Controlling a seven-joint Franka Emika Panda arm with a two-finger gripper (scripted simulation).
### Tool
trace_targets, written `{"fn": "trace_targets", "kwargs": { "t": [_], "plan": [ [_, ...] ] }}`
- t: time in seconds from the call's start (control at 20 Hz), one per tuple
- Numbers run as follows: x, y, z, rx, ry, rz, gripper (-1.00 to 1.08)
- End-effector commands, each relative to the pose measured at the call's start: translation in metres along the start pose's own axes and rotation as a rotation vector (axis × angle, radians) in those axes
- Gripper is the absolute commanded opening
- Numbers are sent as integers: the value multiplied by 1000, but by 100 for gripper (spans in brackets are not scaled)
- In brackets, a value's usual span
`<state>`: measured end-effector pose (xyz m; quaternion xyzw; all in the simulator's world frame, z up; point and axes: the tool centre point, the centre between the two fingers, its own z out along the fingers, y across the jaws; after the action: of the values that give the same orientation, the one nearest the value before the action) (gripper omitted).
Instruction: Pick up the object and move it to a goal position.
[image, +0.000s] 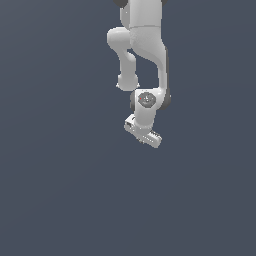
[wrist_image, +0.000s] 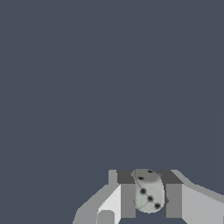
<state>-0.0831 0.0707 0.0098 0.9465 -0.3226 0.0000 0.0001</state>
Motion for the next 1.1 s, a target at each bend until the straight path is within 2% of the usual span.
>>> {"fn": "trace_targets", "kwargs": {
  "t": [0.0, 0.5, 1.05],
  "plan": [
    [0, 0, -2, 0, 0, 0, -100],
    [-8, 1, -38, 1, 0, 0, -100],
    [-28, 3, -128, 0, 0, 0, -100]
  ]
}}
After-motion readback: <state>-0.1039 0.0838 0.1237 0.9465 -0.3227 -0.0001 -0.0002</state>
